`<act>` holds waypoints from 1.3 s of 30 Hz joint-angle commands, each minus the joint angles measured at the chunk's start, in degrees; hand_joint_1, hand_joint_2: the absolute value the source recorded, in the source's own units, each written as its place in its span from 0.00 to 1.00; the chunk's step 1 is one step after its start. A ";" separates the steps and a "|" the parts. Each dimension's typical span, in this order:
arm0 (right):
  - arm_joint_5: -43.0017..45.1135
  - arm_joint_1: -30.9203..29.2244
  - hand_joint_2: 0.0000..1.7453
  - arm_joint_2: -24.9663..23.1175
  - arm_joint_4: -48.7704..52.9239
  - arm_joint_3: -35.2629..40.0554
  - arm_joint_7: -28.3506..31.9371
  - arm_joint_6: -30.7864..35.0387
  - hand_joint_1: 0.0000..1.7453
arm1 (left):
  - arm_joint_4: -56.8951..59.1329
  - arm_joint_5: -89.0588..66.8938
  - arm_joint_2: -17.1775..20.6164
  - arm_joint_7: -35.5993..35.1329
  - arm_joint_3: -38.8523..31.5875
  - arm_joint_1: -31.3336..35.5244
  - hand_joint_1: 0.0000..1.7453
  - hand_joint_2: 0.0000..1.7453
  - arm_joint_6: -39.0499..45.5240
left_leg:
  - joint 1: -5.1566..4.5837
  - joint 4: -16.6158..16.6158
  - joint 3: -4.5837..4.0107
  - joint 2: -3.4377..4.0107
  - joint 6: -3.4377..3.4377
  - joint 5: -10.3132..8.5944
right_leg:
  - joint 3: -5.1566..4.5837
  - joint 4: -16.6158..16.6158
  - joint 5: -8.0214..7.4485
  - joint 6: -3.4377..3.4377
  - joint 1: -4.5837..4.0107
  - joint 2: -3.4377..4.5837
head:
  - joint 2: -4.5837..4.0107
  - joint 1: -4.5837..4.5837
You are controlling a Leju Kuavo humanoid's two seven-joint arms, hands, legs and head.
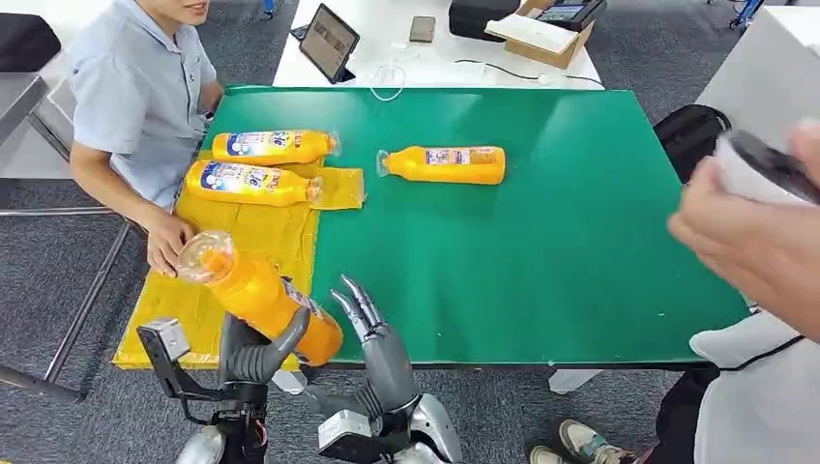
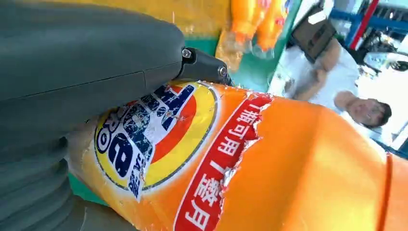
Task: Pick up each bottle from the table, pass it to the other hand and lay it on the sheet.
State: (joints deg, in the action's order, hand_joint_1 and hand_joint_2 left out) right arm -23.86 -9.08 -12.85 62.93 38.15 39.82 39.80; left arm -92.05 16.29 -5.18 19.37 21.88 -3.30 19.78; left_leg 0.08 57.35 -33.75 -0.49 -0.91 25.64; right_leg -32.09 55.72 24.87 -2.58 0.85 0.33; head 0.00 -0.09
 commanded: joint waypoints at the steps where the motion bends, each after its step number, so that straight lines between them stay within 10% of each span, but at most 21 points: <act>1: -7.06 9.31 0.00 -3.88 32.80 -20.68 0.18 0.20 0.00 | 19.09 -12.10 6.10 -3.56 -7.52 12.58 1.00 1.00 -0.18 | 0.04 0.08 -0.09 -0.32 0.12 -0.05 | 0.00 0.15 0.10 0.16 -0.05 -0.39 | 0.00 -0.02; 14: -3.81 8.91 0.00 -3.85 31.91 -22.97 0.18 0.20 0.00 | 25.88 -19.07 6.52 -2.73 -8.25 16.63 1.00 1.00 1.35 | 0.06 -0.02 0.14 0.13 0.09 0.00 | 0.19 0.00 0.01 0.11 -0.08 -0.05 | 0.00 -0.02; 35: 6.50 8.26 0.00 -2.75 16.26 -16.82 0.18 0.20 0.00 | 69.70 -83.14 6.46 -19.85 1.72 32.66 1.00 1.00 5.36 | 0.07 -0.22 0.53 0.36 0.14 -0.02 | 0.50 -0.12 -0.06 0.15 -0.10 0.19 | 0.00 -0.02; 37: 7.82 7.54 0.00 -1.27 14.48 -15.27 0.18 0.20 0.00 | 70.53 -80.22 4.47 -18.72 -0.17 31.83 0.61 1.00 3.12 | 0.04 -0.20 0.52 0.33 0.11 -0.01 | 0.49 -0.10 -0.05 0.10 -0.06 0.17 | 0.00 -0.04; 38: 7.93 7.44 0.00 -1.13 14.42 -15.16 0.18 0.20 0.00 | 70.67 -79.90 4.24 -18.54 -0.42 31.81 0.06 1.00 2.50 | 0.06 -0.23 0.57 0.35 0.13 -0.03 | 0.53 -0.14 -0.08 0.13 -0.09 0.18 | 0.00 -0.02; 39: 8.00 7.41 0.00 -1.01 14.31 -15.26 0.18 0.20 0.00 | 70.39 -76.21 3.07 -16.66 -3.30 31.53 0.00 1.00 0.19 | 0.00 -0.21 0.61 0.12 0.10 -0.07 | 0.62 -0.10 -0.02 0.11 -0.02 -0.02 | 0.00 -0.02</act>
State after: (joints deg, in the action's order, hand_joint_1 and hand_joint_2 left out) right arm -17.62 -0.87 -15.91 85.97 18.55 40.11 39.87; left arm -33.96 -64.94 1.12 0.94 20.00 29.16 26.33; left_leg 0.09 57.30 -33.38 -0.47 -0.85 25.61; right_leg -31.66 55.77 24.89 -2.55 0.82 0.33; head 0.00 -0.11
